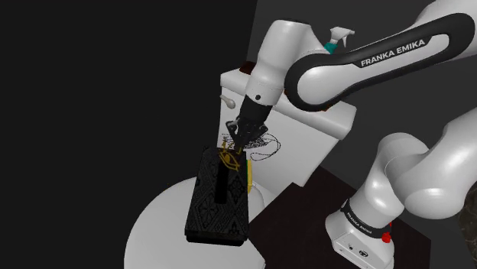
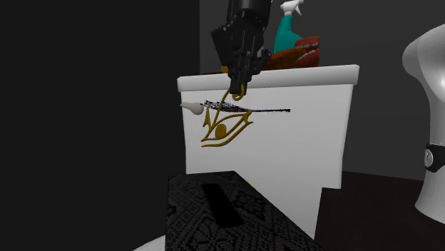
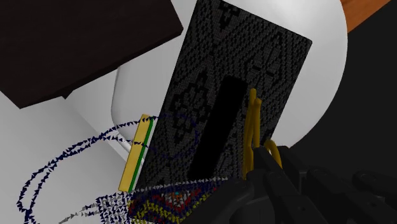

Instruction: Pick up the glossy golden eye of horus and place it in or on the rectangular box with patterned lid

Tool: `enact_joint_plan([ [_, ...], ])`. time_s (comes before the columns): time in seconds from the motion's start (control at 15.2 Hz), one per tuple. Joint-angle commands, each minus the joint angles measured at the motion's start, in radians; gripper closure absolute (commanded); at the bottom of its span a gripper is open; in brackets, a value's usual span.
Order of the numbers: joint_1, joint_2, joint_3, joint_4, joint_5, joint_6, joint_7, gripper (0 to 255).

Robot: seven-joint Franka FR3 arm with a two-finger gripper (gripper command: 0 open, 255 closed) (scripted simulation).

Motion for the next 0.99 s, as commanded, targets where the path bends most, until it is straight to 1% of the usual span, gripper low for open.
enact_joint_plan([
  [0.0,0.001,0.014,0.000,-0.018,0.003,0.032,-0.004,255],
  [0.92,0.013,0.159,0.002,-0.100,0.031,0.259,-0.034,255],
])
